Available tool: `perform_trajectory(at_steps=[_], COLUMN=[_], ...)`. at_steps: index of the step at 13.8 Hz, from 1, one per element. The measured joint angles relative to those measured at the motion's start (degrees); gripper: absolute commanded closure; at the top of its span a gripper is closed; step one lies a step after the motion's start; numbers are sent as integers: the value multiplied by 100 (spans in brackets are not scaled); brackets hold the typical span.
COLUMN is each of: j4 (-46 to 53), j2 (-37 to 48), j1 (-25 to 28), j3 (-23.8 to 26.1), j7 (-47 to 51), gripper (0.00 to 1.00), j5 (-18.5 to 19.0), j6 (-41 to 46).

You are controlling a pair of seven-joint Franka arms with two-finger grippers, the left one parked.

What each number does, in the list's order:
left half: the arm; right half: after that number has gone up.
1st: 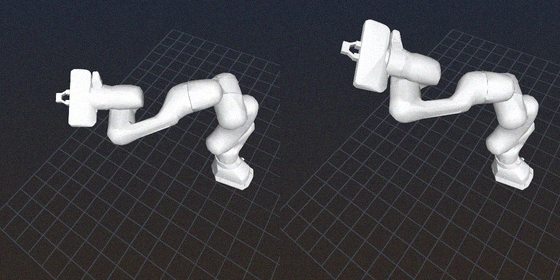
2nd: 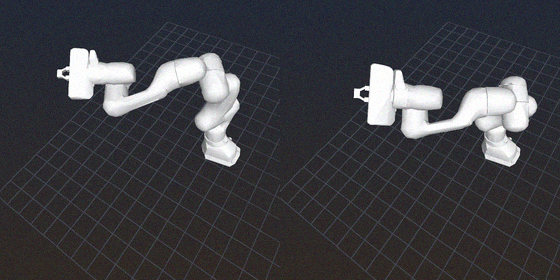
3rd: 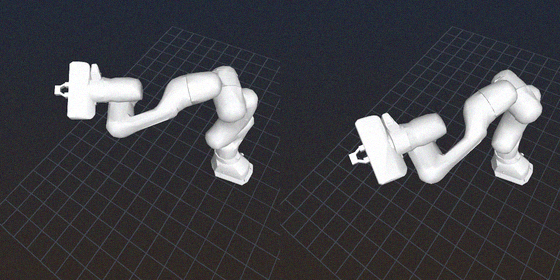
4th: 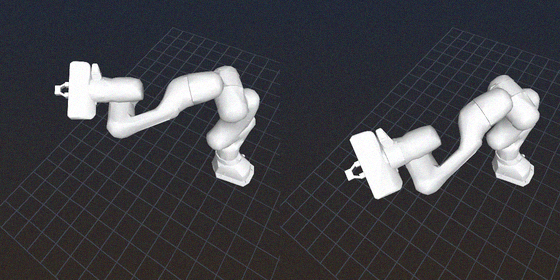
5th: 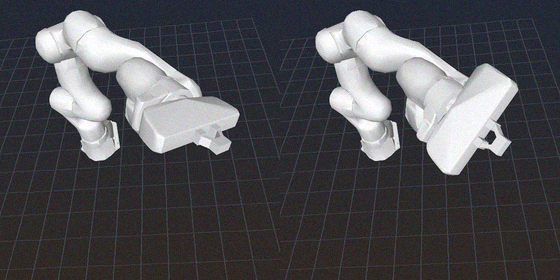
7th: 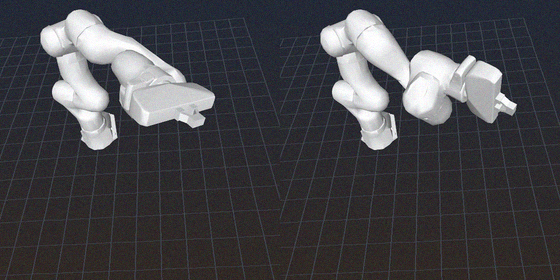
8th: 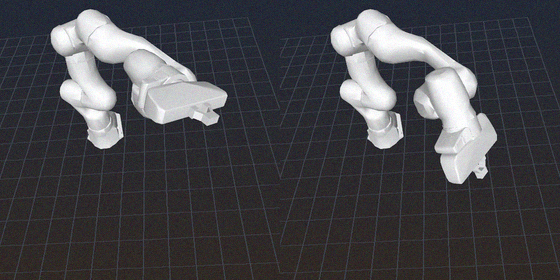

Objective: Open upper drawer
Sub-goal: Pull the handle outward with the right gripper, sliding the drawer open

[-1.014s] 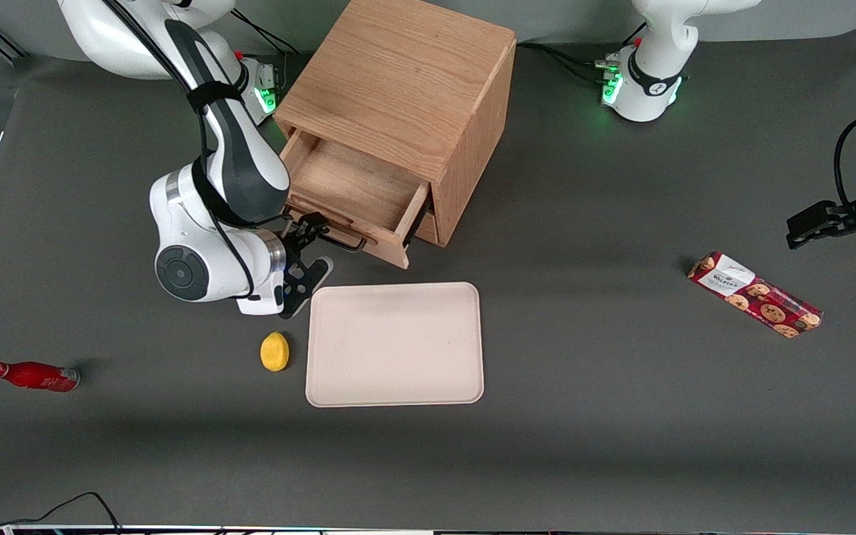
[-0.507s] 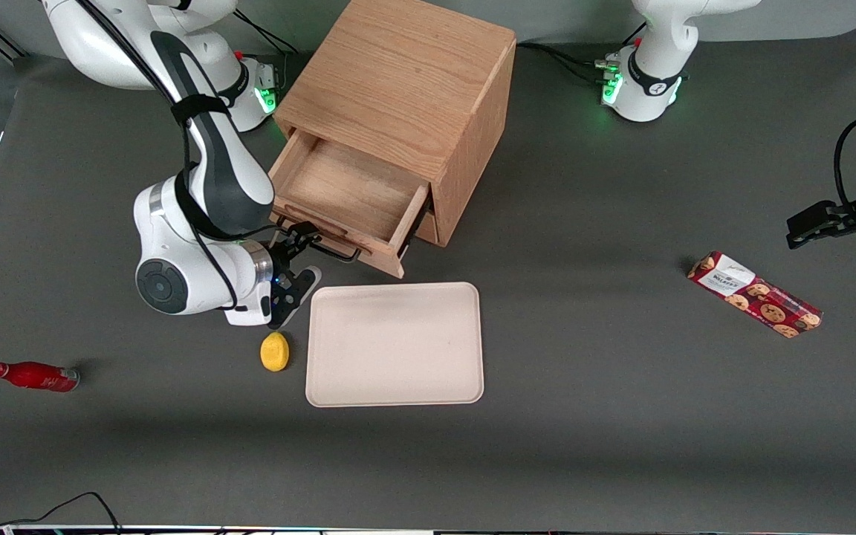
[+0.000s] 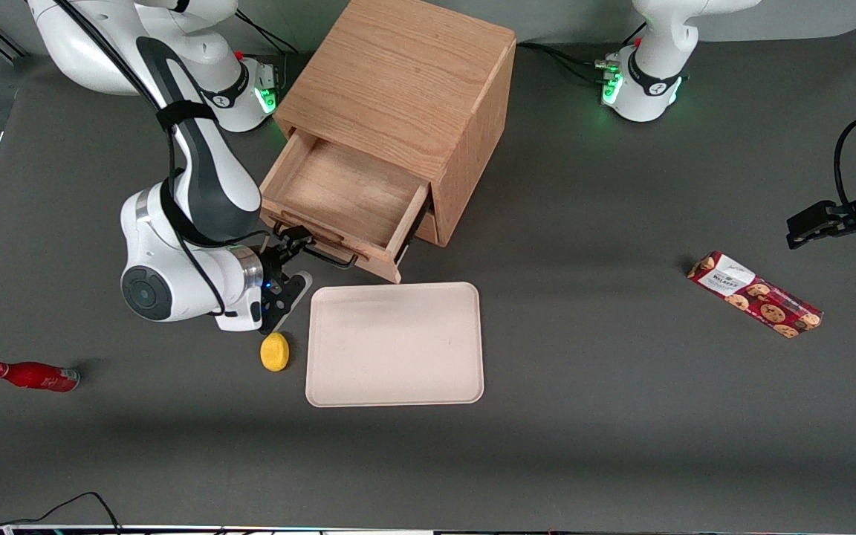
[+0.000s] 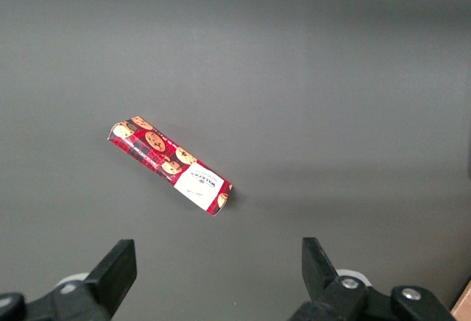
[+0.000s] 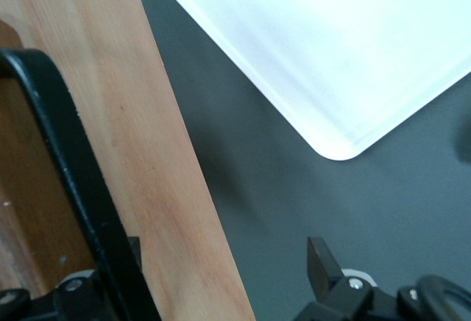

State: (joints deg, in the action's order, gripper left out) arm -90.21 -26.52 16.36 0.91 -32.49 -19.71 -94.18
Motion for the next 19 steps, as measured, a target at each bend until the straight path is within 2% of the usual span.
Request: perform_trajectory(at_steps=[10, 19], j4=[156, 422], j2=[-12, -200], j1=[-253, -266], j3=[36, 68], j7=[-251, -620], gripper=[0, 0], j5=[100, 157], j6=[-5, -5])
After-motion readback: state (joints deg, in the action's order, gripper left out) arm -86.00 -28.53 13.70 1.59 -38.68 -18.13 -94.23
